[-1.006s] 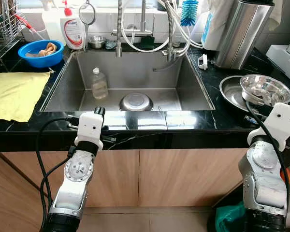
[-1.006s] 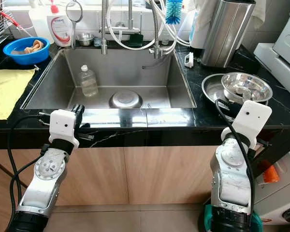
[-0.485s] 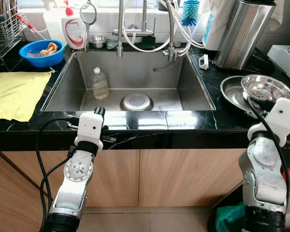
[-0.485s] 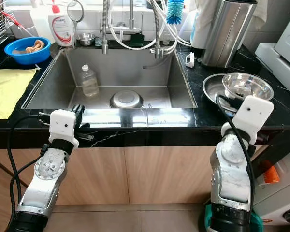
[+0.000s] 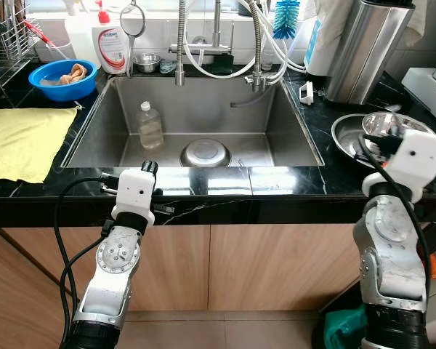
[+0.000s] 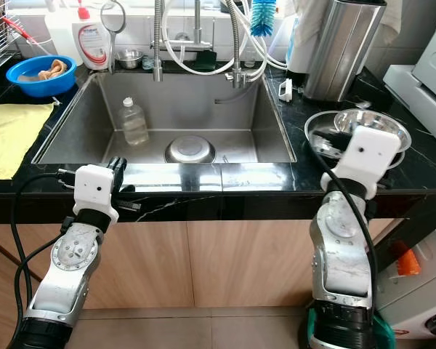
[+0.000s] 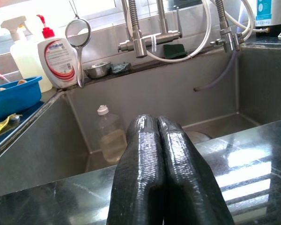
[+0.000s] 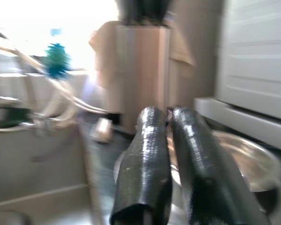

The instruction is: Kitchen organization

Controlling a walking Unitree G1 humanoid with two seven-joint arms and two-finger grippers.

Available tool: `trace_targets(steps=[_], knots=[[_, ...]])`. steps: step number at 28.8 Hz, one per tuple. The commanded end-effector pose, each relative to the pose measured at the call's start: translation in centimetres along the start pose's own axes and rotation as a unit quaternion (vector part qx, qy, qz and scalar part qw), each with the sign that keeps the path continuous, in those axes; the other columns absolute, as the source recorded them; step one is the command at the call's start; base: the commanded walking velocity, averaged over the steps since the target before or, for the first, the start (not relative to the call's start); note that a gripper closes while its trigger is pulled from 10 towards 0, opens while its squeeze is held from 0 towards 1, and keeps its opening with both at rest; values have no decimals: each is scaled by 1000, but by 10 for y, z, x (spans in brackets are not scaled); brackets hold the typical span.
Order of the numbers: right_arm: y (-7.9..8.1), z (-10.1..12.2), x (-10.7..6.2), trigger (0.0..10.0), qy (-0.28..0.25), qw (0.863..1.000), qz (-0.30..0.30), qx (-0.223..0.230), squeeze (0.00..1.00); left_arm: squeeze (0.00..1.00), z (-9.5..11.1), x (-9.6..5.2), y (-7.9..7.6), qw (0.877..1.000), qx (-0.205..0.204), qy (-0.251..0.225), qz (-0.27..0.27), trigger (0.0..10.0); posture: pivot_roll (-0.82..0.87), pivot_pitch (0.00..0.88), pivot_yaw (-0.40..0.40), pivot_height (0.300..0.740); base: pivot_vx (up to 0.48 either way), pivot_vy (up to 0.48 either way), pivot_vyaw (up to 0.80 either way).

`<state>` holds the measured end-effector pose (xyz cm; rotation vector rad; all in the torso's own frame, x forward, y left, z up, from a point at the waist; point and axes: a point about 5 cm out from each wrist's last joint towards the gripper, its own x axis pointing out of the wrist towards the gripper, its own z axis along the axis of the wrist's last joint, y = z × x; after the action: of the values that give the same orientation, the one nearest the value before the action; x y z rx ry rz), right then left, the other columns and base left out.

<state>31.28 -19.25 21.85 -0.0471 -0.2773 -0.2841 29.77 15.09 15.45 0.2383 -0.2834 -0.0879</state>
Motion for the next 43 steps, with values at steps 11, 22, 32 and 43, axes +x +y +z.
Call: trace_targets(steps=[11,22,32,43], knots=[[39,-3,19,10000,26,987,161,-4,0,0,2,1,3,1000,6,-1,7,10000,-110,0,-9,731,0,0,0],[33,-41,24,10000,117,980,160,-9,0,0,1,1,1,1000,6,1,4,10000,-104,0,-4,731,0,0,0],[34,-63,30,10000,158,974,160,-27,0,0,1,1,1,1000,8,2,2,10000,-92,0,-3,731,0,0,0],[35,-58,35,10000,131,981,140,-20,945,0,2,1,0,1000,9,0,-1,10000,-90,0,-1,731,0,0,0]])
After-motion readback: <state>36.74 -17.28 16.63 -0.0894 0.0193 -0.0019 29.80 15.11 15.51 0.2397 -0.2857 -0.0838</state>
